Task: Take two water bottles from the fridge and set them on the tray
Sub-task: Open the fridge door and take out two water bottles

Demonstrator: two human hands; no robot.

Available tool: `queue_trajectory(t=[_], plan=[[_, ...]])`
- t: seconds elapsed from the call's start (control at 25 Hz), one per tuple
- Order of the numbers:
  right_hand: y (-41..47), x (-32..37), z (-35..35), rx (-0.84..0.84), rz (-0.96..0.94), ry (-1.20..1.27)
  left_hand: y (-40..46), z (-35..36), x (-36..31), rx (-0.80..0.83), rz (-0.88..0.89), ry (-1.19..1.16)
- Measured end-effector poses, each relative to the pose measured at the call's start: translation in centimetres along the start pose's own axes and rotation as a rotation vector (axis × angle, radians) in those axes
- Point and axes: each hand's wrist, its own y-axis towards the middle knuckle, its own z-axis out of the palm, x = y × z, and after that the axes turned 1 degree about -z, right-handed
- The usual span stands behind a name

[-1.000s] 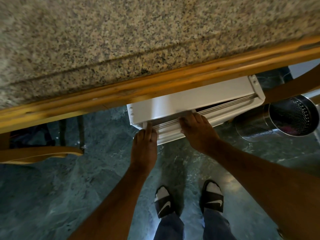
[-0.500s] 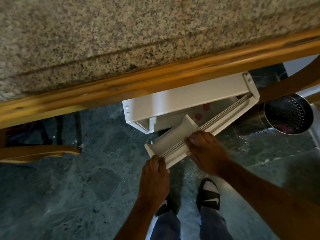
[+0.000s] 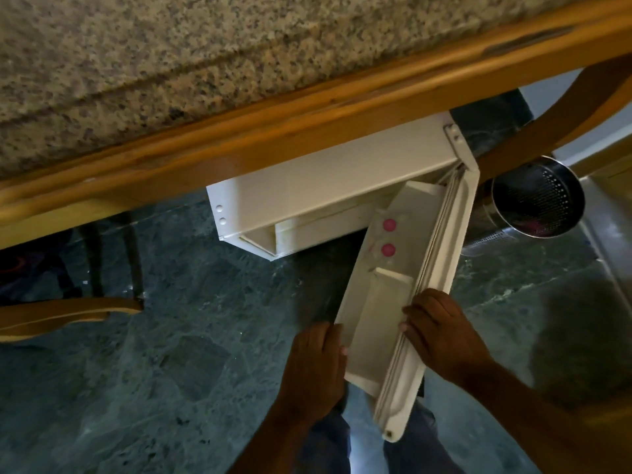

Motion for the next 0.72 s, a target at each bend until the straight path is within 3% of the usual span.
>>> queue_trajectory(t=[0.24,0.6,0.72], plan=[[-3.7,-1.8,-1.0,-0.007,0.077,-0.061,7.1,0.9,-1.0,0.111,0.048,0.027],[-6.8,-5.1,-2.7,-0.039,0.237,-0.155,14.1,3.4,-2.8,0.175,0.233,0.253],[-7.9,-5.6,-3.1,-0.046,0.326,-0.292,17.2,4.6,-3.6,0.172,0.257,0.324]])
